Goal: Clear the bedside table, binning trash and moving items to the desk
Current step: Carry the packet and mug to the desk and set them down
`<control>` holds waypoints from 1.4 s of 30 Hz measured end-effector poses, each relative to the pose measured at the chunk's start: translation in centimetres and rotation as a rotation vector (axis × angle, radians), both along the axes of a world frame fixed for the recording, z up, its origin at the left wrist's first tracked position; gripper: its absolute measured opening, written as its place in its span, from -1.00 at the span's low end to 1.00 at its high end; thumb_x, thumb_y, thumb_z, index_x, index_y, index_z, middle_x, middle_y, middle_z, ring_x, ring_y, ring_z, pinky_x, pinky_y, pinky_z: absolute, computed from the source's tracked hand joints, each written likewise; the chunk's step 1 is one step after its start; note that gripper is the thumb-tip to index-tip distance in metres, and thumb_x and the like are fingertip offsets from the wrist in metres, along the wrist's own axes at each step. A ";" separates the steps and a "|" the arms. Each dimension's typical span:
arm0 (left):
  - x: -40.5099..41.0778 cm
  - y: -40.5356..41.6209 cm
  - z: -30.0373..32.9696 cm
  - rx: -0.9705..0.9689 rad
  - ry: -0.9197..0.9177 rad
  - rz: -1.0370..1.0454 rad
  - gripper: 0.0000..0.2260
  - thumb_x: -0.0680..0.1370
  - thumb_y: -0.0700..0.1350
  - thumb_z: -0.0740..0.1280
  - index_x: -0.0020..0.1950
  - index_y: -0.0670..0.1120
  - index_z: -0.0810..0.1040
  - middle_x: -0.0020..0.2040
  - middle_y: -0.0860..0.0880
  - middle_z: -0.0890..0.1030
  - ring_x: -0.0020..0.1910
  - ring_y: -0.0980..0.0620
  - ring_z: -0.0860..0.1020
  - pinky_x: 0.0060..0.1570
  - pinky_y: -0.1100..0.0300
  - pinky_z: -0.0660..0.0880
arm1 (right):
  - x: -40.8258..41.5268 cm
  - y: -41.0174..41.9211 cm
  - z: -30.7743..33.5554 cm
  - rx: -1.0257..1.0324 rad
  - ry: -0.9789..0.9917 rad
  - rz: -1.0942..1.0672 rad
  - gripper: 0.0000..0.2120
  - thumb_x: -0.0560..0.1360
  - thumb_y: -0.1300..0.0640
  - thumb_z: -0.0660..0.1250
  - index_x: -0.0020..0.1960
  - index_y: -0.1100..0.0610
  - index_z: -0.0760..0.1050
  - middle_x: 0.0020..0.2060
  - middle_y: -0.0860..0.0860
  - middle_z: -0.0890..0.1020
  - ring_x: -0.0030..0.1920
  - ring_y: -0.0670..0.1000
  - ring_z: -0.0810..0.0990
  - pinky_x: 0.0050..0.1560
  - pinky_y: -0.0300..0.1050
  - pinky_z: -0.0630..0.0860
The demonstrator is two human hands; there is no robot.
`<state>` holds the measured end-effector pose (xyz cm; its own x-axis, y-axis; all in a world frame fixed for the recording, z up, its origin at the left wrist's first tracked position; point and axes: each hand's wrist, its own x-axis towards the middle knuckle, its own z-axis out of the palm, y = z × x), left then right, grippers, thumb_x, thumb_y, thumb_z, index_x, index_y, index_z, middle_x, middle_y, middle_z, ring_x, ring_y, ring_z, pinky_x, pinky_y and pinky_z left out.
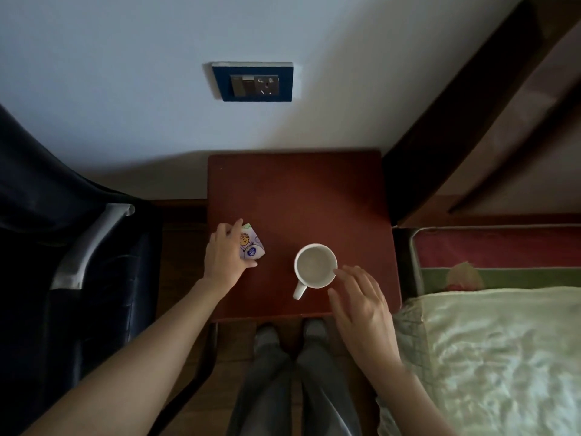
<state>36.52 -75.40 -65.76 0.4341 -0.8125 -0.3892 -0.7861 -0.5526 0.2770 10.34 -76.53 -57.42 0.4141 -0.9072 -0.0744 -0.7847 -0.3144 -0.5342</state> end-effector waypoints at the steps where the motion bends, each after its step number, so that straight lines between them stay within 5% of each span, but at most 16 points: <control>1: -0.2 0.1 0.0 -0.026 0.027 0.032 -0.15 0.26 0.02 0.58 0.45 -0.05 0.24 0.28 -0.14 0.38 0.21 -0.12 0.43 0.14 0.03 0.48 | -0.1 0.3 0.0 0.005 -0.001 -0.006 -0.65 0.53 0.01 0.16 0.22 0.15 0.51 0.19 0.03 0.57 0.28 0.05 0.47 0.25 -0.01 0.46; 9: -1.2 0.5 0.5 -0.295 0.286 0.131 -0.72 0.44 -0.32 0.36 0.11 -0.08 0.56 0.03 -0.06 0.51 -0.03 -0.03 0.56 -0.14 0.05 0.57 | -0.5 1.9 -0.9 0.025 -0.010 -0.057 -0.66 0.53 0.03 0.18 0.21 0.13 0.51 0.16 0.03 0.58 0.26 0.04 0.48 0.21 0.03 0.50; 14: -1.5 1.6 1.6 -0.410 0.237 0.077 -0.76 0.43 -0.30 0.39 0.06 -0.09 0.59 -0.04 -0.04 0.57 -0.11 0.00 0.58 -0.25 0.04 0.56 | 0.4 3.1 -1.6 -0.006 -0.024 -0.098 -0.69 0.52 0.04 0.19 0.17 0.15 0.53 0.11 0.02 0.60 0.21 0.03 0.50 0.15 0.00 0.54; 19: -2.4 3.6 3.1 -0.459 0.219 0.058 -0.74 0.40 -0.29 0.44 0.06 -0.10 0.59 -0.07 -0.03 0.57 -0.16 0.05 0.55 -0.32 0.13 0.53 | 2.2 5.0 -2.8 0.006 -0.014 -0.209 -0.70 0.49 -0.03 0.23 0.05 0.15 0.57 0.01 -0.02 0.64 0.05 -0.01 0.58 -0.11 -0.12 0.60; 25: -3.5 6.8 2.7 -0.451 0.268 0.138 -0.71 0.38 -0.34 0.44 0.07 -0.13 0.58 -0.06 -0.06 0.57 -0.14 0.01 0.58 -0.25 0.06 0.57 | 5.0 5.9 -5.6 0.110 -0.031 -0.364 -0.64 0.34 0.01 0.53 0.07 0.15 0.60 -0.06 0.00 0.66 -0.04 0.01 0.60 -0.25 -0.20 0.51; 31: -3.6 8.1 1.9 -0.421 0.285 0.207 -0.69 0.39 -0.32 0.44 0.10 -0.12 0.57 -0.03 -0.07 0.58 -0.14 -0.01 0.57 -0.20 0.00 0.56 | 7.6 5.4 -6.9 0.233 -0.129 -0.653 -0.78 0.35 0.05 0.52 -0.08 0.14 0.64 -0.07 -0.04 0.62 -0.03 -0.01 0.51 -0.31 -0.32 0.24; 38: -3.7 8.1 1.9 -0.410 0.305 0.203 -0.68 0.39 -0.35 0.44 0.10 -0.13 0.57 -0.03 -0.08 0.58 -0.14 0.01 0.56 -0.23 0.14 0.53 | 6.2 5.1 -6.3 0.273 -0.301 -0.883 -0.94 0.40 0.12 0.47 -0.14 0.03 0.62 -0.17 -0.20 0.55 -0.10 0.00 0.57 -0.14 -0.21 0.48; 42: -4.0 7.9 2.0 -0.419 0.319 0.202 -0.68 0.39 -0.34 0.45 0.11 -0.14 0.57 -0.02 -0.08 0.58 -0.11 0.03 0.57 -0.22 0.15 0.54 | 4.6 3.4 -5.1 0.231 -0.285 -0.798 -0.95 0.42 0.14 0.45 -0.12 0.04 0.62 -0.27 -0.21 0.55 -0.18 -0.07 0.56 -0.19 -0.46 0.36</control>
